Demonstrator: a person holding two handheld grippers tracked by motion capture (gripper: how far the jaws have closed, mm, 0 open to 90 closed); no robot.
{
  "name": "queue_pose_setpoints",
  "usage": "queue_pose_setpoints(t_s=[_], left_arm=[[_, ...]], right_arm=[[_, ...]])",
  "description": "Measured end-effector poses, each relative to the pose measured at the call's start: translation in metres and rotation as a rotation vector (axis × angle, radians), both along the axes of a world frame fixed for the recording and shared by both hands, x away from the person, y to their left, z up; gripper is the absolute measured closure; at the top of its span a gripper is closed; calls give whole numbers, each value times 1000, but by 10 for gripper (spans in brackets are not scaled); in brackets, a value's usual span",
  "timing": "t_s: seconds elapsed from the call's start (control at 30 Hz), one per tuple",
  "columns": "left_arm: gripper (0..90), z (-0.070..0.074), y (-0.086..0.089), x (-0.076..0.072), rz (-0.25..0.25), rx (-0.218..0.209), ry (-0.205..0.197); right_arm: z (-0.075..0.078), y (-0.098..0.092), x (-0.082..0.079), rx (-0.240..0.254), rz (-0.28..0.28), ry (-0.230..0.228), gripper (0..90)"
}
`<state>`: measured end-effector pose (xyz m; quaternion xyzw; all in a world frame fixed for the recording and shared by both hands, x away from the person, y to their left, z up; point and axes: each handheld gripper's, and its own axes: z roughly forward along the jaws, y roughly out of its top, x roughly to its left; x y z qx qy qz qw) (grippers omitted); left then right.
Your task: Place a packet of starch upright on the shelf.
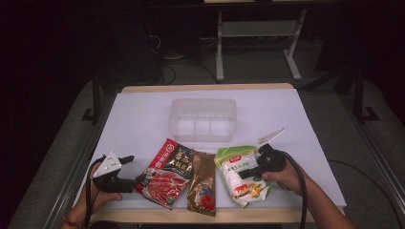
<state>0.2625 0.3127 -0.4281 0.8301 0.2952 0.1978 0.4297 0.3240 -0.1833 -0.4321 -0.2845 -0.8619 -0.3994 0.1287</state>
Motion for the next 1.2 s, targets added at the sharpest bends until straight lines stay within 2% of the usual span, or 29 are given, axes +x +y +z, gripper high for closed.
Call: queue_pose_setpoints(t_s=[0.07,0.13,0.4,0.6,0.67,0.7,0.73,1.2], left_arm=[[190,0,0,0,-1,1,1],[190,-1,1,0,-6,-6,2],[190,-3,5,0,13,-22,8],[190,-3,5,0,11,-17,8],[190,-3,5,1,10,-19,10],[190,-3,5,1,11,-20,10],[190,-4,5,1,12,-22,11],[190,-4,8,1,13,-46,0]], right_arm=[[5,0,-5,3,-1,-38,689],[7,1,-6,0,1,-48,699],[25,4,-24,-14,-2,-168,769],[31,-1,-29,-15,-33,-209,792],[35,-4,-31,-18,-56,-239,799],[35,-4,-31,-18,-56,-239,799],[38,-6,-32,-17,-70,-264,803],[47,-10,-36,-13,-147,-358,809]])
